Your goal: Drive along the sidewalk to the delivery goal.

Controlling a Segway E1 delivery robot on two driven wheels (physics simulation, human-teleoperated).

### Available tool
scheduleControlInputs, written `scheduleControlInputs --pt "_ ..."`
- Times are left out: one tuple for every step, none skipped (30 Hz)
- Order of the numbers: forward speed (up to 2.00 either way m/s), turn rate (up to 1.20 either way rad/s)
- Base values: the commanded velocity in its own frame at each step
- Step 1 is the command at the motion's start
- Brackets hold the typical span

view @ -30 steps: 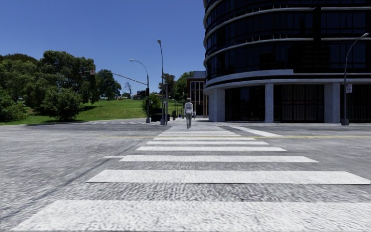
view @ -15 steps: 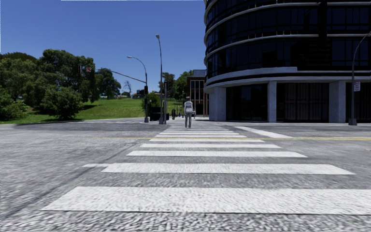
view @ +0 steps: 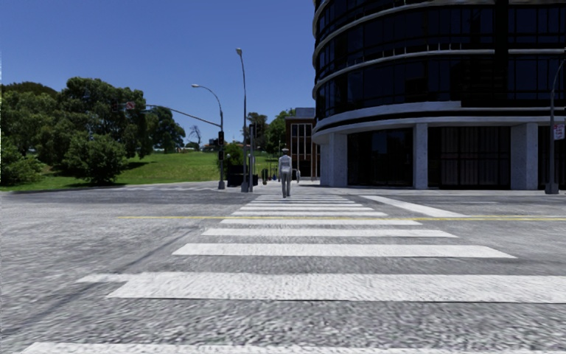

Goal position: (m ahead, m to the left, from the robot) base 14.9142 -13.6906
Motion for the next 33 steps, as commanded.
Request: scheduleControlInputs --pt "1.39 0.0" --pt "1.39 0.0" --pt "1.39 0.0" --pt "1.39 0.0" --pt "1.39 0.0" --pt "1.39 0.0" --pt "1.39 0.0" --pt "1.39 0.0" --pt "1.39 0.0" --pt "1.39 0.0" --pt "1.39 0.0" --pt "1.39 0.0" --pt "1.39 0.0" --pt "1.39 0.0" --pt "1.39 0.0" --pt "1.39 0.0" --pt "1.39 0.0" --pt "1.39 0.0" --pt "1.39 0.0" --pt "1.39 0.0" --pt "1.39 0.0" --pt "1.39 0.0" --pt "1.39 0.0" --pt "1.39 0.0" --pt "1.39 0.0" --pt "1.39 0.0" --pt "1.39 0.0" --pt "1.39 0.0" --pt "1.39 0.0" --pt "1.39 0.0" --pt "1.39 0.0" --pt "1.39 0.0" --pt "1.39 0.0"
